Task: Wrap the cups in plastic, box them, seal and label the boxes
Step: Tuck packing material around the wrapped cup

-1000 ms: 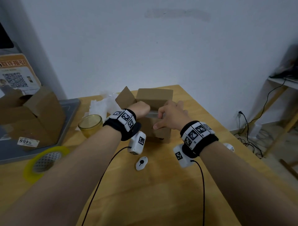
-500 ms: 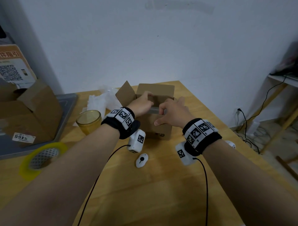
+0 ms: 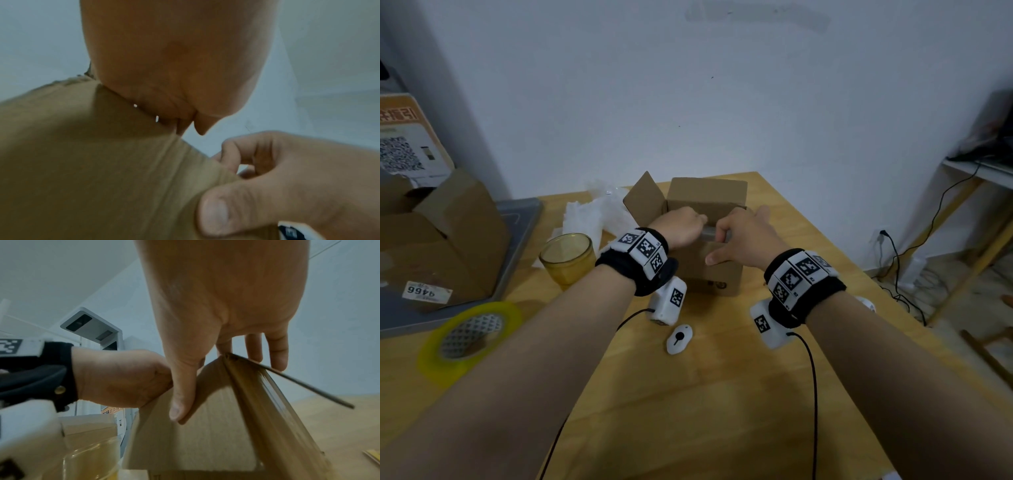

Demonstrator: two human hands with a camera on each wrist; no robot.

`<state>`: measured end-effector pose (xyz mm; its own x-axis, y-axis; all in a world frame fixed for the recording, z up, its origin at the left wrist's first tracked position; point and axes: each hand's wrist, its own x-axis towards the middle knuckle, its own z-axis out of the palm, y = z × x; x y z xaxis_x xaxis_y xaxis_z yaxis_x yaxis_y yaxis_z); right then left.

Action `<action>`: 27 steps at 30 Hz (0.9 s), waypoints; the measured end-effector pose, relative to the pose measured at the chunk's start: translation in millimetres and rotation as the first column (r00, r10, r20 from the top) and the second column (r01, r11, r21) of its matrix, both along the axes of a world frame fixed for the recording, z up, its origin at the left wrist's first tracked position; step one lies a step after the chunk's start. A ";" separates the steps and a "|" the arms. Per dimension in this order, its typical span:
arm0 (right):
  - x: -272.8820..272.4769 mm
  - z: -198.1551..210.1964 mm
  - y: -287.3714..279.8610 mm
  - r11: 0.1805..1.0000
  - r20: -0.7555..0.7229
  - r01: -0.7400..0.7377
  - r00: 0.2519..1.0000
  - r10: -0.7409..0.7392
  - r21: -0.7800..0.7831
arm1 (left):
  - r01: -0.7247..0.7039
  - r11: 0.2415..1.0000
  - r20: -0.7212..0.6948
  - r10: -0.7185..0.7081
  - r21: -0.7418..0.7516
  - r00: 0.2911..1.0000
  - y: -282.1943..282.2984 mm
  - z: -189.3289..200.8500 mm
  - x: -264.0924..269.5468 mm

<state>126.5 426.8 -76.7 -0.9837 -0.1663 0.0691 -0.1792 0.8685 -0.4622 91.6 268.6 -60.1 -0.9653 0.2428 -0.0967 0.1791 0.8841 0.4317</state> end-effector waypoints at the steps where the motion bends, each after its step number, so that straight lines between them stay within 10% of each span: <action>1: -1.7 -0.5 0.2 1.000 0.000 0.000 1.000 0.000 -0.001 | -0.025 0.994 0.014 0.023 0.102 1.000 -0.5 1.4 1.8; 7: -10.1 -1.6 0.8 1.000 -0.019 0.027 0.999 -0.027 -0.001 | -0.038 0.740 0.020 0.032 0.672 0.999 -6.8 6.7 22.1; 15: -3.9 25.6 -22.8 0.987 -0.125 0.026 0.992 -0.006 0.160 | 0.019 0.628 -0.197 0.214 0.778 0.957 -63.7 37.3 66.0; 27: 10.1 82.5 -126.6 0.954 -0.052 -0.209 0.978 0.202 -0.214 | -0.409 0.678 -0.043 0.544 0.611 0.838 -192.9 41.0 33.9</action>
